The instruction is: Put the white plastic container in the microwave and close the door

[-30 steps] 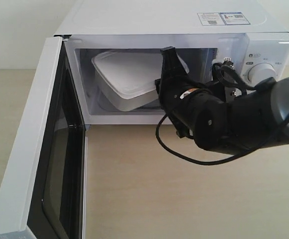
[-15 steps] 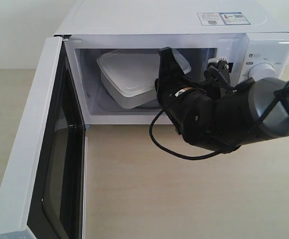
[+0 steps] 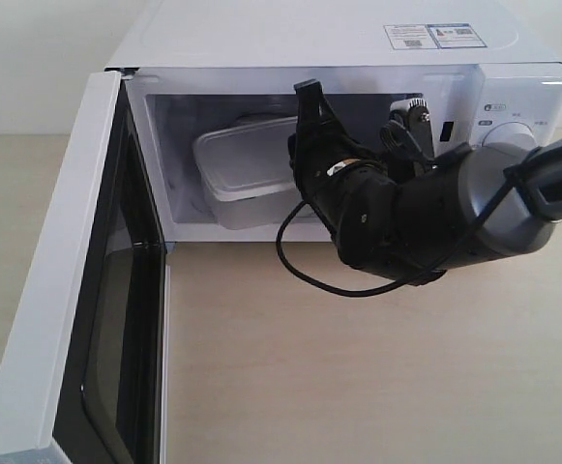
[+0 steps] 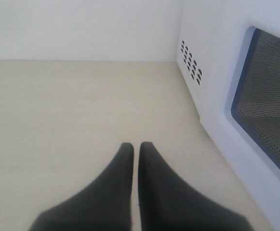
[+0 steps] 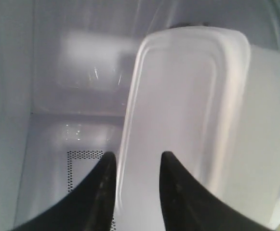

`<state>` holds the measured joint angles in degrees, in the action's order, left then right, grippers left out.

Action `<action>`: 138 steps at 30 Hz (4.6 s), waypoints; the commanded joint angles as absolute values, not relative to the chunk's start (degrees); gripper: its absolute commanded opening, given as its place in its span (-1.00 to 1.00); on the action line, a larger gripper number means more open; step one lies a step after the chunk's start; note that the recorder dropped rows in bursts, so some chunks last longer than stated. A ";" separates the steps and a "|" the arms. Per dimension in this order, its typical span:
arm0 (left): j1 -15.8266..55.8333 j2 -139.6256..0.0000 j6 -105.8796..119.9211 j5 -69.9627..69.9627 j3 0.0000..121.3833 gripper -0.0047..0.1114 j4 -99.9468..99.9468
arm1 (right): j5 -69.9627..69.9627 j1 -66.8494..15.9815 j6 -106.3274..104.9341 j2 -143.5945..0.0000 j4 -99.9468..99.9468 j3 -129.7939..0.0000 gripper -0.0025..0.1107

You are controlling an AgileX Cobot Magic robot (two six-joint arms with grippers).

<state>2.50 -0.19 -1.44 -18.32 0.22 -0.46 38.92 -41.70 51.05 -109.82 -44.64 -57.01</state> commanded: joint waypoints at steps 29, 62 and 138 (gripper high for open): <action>2.38 0.00 -1.92 -18.03 0.00 -0.84 -0.50 | 31.17 -41.70 19.70 -94.05 -25.05 -39.89 -0.62; 2.38 0.00 -1.92 -18.03 0.00 -0.84 -0.50 | 34.30 -41.70 5.48 -114.41 -17.34 -52.33 -0.96; 2.38 0.00 -1.92 -18.03 0.00 -0.84 -0.50 | -40.29 -37.73 -11.07 -59.86 -25.12 -40.66 -0.96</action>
<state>2.50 -0.19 -1.44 -18.32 0.22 -0.46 -34.03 -37.73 -10.47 -64.81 -25.90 -40.96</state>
